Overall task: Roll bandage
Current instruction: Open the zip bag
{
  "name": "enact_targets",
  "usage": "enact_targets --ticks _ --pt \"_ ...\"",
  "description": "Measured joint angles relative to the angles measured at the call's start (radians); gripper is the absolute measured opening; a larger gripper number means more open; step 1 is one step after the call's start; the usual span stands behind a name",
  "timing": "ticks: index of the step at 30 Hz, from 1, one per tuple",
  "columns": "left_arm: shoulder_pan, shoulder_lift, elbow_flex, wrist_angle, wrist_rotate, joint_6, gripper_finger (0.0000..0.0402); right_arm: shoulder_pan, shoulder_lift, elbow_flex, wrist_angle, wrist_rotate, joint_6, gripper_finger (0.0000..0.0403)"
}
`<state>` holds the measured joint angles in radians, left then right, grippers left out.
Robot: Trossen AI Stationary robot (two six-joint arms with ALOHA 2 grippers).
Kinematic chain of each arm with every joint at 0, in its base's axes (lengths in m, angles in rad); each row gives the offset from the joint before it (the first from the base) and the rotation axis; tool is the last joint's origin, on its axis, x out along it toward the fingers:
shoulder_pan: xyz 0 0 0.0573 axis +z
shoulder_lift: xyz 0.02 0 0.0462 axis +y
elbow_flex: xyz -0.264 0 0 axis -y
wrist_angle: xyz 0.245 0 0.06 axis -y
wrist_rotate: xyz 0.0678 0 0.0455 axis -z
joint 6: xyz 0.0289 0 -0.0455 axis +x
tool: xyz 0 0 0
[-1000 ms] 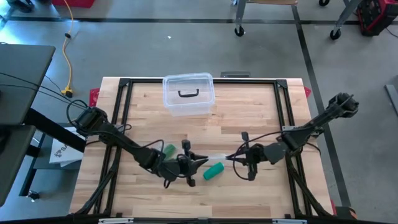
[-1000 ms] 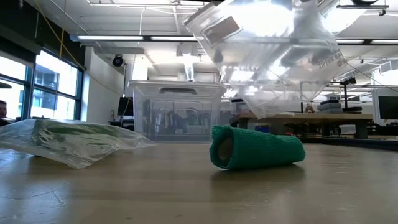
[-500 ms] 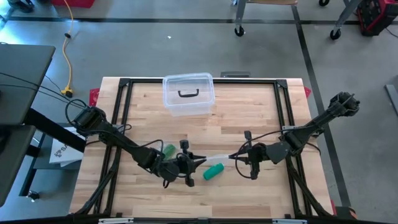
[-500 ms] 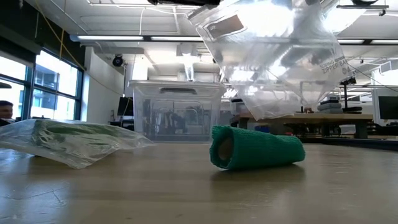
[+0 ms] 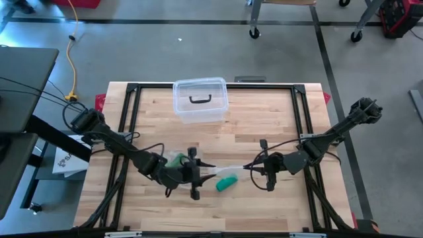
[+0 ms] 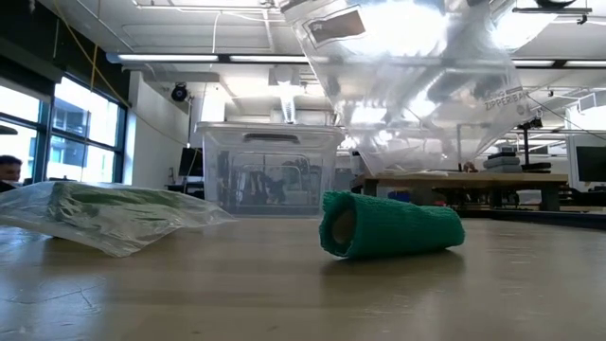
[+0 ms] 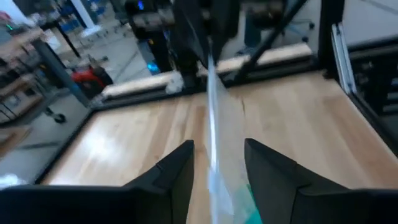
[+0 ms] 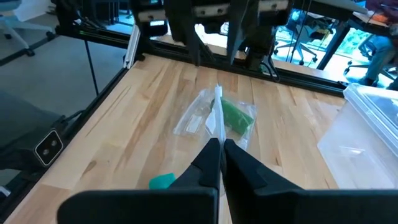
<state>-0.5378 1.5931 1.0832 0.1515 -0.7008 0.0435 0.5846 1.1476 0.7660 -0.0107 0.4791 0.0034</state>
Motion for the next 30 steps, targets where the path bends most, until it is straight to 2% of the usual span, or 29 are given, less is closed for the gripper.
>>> enact_targets --ticks 4,9,15,24,30 --pt "0.039 0.011 0.000 0.056 0.011 0.039 0.0137 -0.002 0.005 0.000 0.020 -0.020 -0.003 0.0000" --pt "0.089 0.015 0.000 0.061 0.164 0.013 0.0123 -0.002 0.007 0.000 0.022 -0.024 -0.008 0.0000" --pt "0.091 0.023 0.000 0.047 0.247 0.012 0.0108 -0.002 0.007 0.000 0.017 -0.024 -0.011 0.0000" --pt "0.084 0.023 0.000 -0.076 0.183 -0.038 0.0094 -0.002 0.007 0.000 0.015 -0.025 -0.007 0.0000" --pt "0.083 0.023 0.000 -0.080 0.182 -0.048 0.0075 -0.002 0.007 0.000 0.014 -0.025 -0.004 0.0000"
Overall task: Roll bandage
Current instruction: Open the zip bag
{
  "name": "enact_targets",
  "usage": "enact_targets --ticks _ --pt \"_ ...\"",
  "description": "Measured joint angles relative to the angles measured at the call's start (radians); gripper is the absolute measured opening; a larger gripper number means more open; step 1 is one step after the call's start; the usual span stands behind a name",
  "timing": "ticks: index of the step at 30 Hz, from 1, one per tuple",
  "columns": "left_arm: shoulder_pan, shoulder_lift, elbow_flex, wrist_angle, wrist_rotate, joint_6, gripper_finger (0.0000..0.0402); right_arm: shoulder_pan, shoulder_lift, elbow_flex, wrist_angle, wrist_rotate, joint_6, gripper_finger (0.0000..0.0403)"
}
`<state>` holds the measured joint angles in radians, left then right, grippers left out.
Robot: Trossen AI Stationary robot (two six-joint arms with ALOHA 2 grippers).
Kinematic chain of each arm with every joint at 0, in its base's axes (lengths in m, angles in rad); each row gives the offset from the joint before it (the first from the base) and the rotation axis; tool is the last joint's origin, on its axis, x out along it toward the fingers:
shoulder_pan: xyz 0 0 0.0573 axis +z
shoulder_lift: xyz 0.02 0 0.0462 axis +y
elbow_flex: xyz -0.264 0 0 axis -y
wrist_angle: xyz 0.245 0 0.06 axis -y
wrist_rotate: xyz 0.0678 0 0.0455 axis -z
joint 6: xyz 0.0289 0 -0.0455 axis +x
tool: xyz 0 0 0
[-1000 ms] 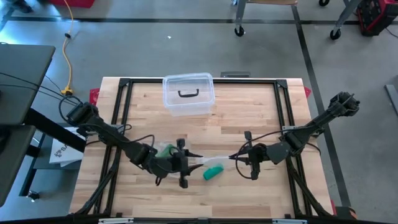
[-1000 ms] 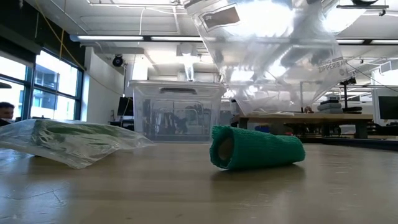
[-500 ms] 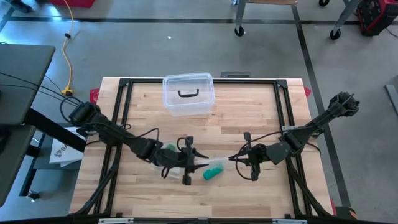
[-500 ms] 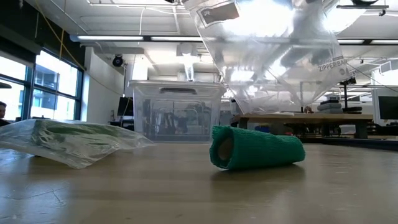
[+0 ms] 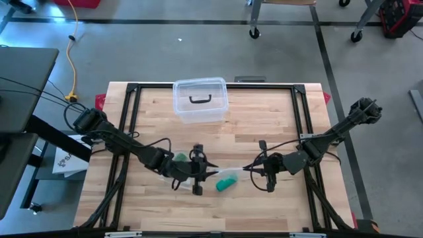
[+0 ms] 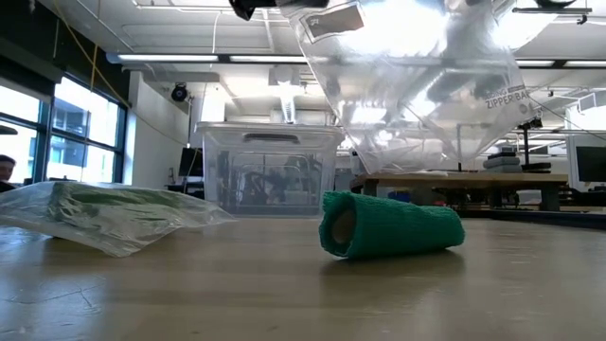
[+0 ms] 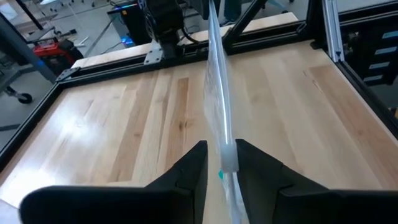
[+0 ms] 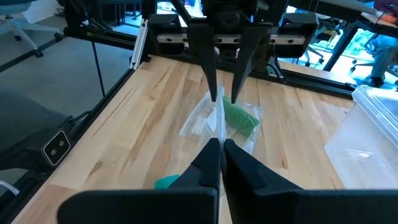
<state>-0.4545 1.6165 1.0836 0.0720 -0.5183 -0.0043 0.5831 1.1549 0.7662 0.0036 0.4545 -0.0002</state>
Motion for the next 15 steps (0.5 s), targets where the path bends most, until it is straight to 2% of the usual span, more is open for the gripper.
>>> enact_targets --ticks 9,15 --pt "-0.028 0.000 0.000 -0.006 -0.034 0.008 0.0030 0.000 0.000 0.000 -0.007 0.000 0.000 0.0000" --pt "-0.049 0.000 0.002 -0.059 -0.092 -0.024 0.0035 0.000 0.001 0.000 -0.008 0.000 0.000 0.0000"
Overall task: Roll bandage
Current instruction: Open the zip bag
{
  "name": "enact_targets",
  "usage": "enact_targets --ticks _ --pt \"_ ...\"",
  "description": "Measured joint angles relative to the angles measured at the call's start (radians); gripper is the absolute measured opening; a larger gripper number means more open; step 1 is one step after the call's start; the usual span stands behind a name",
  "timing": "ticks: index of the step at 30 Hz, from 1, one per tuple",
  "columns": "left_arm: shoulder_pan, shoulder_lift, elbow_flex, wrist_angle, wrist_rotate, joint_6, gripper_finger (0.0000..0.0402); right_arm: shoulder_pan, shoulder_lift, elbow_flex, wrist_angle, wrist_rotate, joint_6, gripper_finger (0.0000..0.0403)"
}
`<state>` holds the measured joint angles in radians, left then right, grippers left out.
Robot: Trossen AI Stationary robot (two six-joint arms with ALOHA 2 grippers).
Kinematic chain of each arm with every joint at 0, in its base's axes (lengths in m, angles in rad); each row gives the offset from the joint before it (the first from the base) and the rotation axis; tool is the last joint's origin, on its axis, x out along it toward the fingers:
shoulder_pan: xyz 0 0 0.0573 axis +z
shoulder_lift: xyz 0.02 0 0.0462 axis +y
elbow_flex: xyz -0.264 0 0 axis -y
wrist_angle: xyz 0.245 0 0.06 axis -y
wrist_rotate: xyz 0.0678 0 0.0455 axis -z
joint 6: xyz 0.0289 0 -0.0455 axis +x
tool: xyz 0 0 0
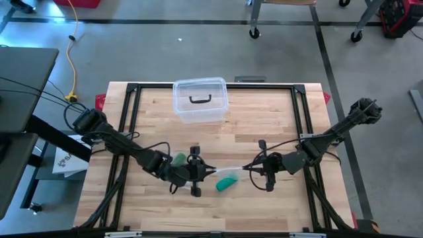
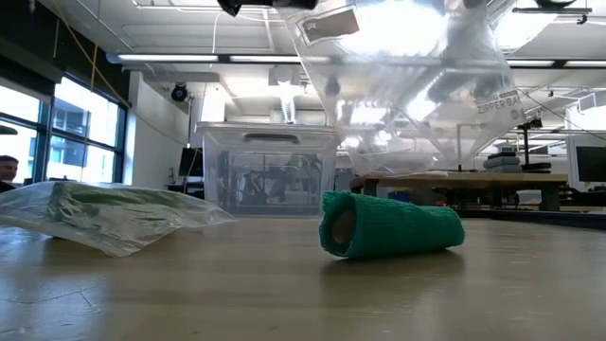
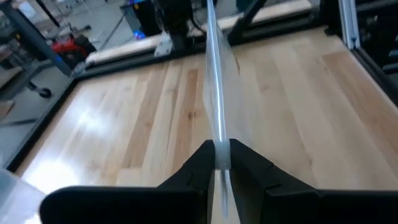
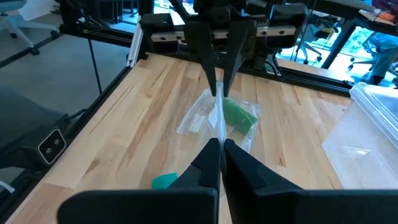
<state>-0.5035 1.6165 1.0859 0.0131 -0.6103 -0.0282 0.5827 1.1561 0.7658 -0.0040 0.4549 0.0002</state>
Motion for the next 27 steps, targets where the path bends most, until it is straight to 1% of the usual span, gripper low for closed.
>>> enact_targets --ticks 7,13,17,22,25,27 --pt "-0.002 0.000 -0.002 -0.070 -0.002 -0.050 0.0045 0.000 0.000 0.000 0.000 0.000 0.000 0.0000" --pt "-0.002 0.000 -0.002 -0.062 0.000 -0.067 0.0051 0.000 0.000 0.000 0.000 0.000 0.000 0.0000" --pt "-0.003 -0.027 -0.002 -0.098 0.036 -0.072 0.0077 0.000 0.000 0.000 0.000 0.000 0.000 0.0000" --pt "-0.011 -0.114 -0.002 -0.228 0.046 -0.129 0.0110 0.000 0.000 0.000 -0.001 0.000 0.000 0.0000" --pt "-0.009 -0.156 -0.002 -0.184 -0.011 -0.142 0.0117 0.000 0.001 0.000 0.000 0.000 0.000 0.0000" --pt "0.008 -0.163 -0.002 -0.110 -0.015 -0.094 0.0116 0.000 0.002 0.000 0.000 0.000 0.000 0.0000"
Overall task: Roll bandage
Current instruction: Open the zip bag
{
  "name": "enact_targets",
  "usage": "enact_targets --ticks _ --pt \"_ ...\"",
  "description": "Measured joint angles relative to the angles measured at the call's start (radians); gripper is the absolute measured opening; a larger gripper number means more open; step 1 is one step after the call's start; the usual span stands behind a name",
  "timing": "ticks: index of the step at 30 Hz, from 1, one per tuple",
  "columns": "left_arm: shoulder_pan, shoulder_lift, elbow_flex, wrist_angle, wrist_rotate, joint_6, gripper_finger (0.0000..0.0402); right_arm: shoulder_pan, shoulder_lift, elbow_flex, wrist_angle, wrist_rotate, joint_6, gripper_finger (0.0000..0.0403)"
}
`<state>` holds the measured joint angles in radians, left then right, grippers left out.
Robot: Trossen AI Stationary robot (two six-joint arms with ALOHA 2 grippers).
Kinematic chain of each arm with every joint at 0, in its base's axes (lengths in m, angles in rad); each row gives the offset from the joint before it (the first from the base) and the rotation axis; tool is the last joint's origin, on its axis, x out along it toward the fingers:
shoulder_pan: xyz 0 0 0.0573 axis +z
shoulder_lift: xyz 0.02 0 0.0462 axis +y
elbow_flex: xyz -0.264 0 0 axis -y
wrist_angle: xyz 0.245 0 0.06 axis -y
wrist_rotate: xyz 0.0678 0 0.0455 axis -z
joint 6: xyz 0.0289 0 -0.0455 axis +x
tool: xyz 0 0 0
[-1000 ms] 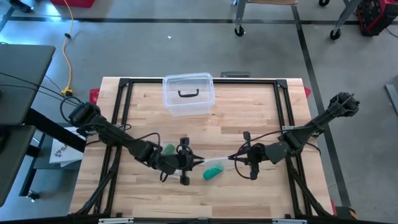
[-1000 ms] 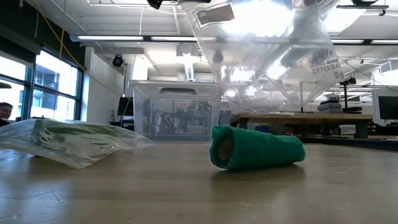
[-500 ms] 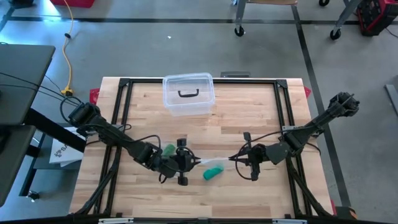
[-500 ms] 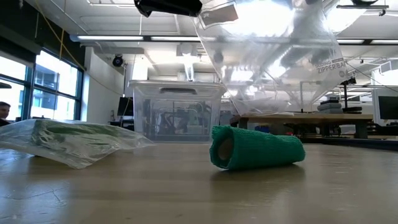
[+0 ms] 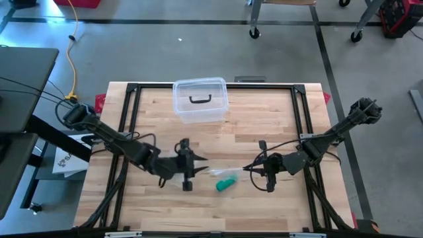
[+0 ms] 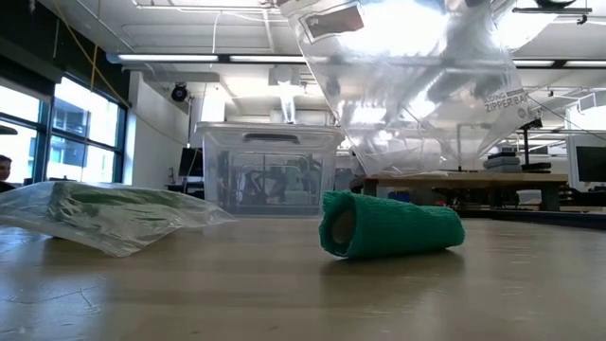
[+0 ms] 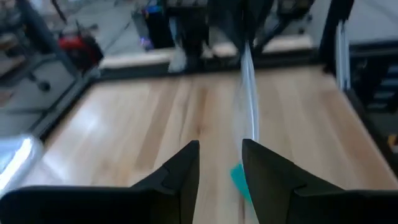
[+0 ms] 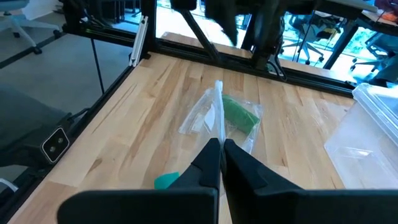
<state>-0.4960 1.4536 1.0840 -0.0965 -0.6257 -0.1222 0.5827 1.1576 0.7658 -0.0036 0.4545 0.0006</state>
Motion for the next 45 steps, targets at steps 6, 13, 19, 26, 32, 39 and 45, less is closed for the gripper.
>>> enact_targets --ticks 6,13,19,26,32,39,45 --pt "0.082 0.059 0.000 0.210 0.187 0.098 0.0111 0.000 0.000 0.000 0.007 0.000 0.000 0.0000" --pt "0.146 0.155 0.000 0.301 0.308 0.090 0.0111 0.000 0.000 0.000 0.002 0.000 0.000 0.0000" --pt "0.157 0.182 0.000 0.329 0.364 0.074 0.0111 0.000 0.001 0.000 0.000 0.000 0.000 0.0000" --pt "0.157 0.182 0.000 0.352 0.375 0.074 0.0111 0.000 0.001 0.000 0.000 0.000 0.000 0.0000" --pt "0.157 0.182 0.000 0.388 0.408 0.073 0.0111 0.000 0.001 0.000 0.000 0.000 0.000 0.0000" --pt "0.164 0.185 0.000 0.359 0.396 0.045 0.0111 0.000 0.001 0.000 0.000 0.000 0.000 0.0000" --pt "0.164 0.185 0.000 0.345 0.381 0.044 0.0109 0.000 0.001 0.000 0.000 0.000 0.000 0.0000"
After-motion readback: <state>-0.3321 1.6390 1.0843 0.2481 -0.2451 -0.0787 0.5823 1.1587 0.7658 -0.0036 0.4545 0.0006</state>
